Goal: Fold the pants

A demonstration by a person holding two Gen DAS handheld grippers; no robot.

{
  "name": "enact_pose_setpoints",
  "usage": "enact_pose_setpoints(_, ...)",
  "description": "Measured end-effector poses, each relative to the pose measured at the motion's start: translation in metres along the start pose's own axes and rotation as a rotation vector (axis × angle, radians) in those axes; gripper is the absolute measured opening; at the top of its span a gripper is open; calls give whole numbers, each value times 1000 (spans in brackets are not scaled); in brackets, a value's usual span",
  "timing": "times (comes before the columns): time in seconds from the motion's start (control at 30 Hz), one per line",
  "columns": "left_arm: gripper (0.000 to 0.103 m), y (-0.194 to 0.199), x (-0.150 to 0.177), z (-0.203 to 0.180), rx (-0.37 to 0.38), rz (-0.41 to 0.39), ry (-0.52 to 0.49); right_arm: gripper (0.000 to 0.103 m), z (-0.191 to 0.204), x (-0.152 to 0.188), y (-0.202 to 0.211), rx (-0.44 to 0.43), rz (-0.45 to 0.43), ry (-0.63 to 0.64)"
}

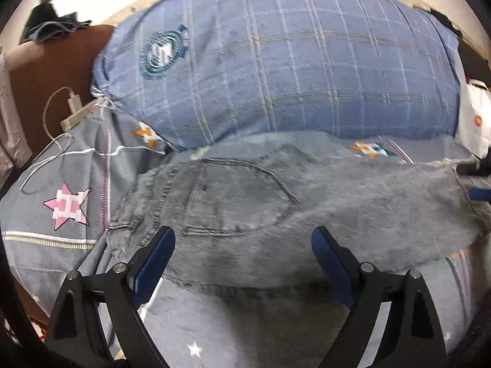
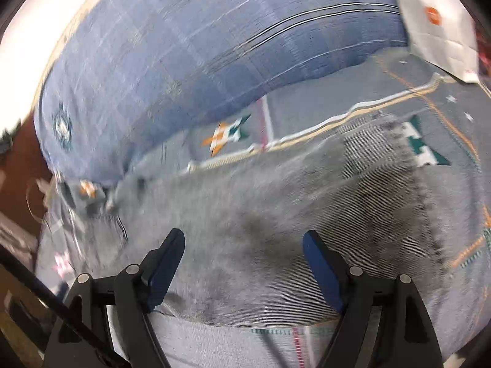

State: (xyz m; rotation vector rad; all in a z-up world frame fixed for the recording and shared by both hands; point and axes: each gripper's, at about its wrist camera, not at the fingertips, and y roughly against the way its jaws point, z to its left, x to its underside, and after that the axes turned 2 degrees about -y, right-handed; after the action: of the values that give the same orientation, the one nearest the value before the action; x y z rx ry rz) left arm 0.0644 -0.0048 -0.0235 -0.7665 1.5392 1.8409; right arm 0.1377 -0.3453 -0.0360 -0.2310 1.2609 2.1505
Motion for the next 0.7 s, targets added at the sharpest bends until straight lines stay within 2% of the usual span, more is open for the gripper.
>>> enact_pose_setpoints(0.1,91,15,-5,-22,84,-50,-50,84,-30,-14,30,-25,-70,-98)
enact_pose_setpoints(0.2,91,6,-8,-70,204,17,-190,84,-70,-21,51,18,-110,-230)
enact_pose_setpoints(0.3,91,6,-12,-122,278,8,-307,85,-108,-19,61,8,-112,-373)
enact_pose_setpoints(0.4,91,6,-14,-180,397,21,-425,85,-128,-21,63,-17,-123,-426)
enact_pose_setpoints(0.53,91,0,-8,-246,478,23,-541,84,-156,-17,71,-27,-168,-526)
enact_pose_setpoints(0.63,91,-5,-5,-286,536,26,-596,83,-174,-14,77,-86,-183,-593)
enact_pose_setpoints(0.7,91,-7,1,-313,538,31,-641,83,-179,-12,78,-80,-197,-612)
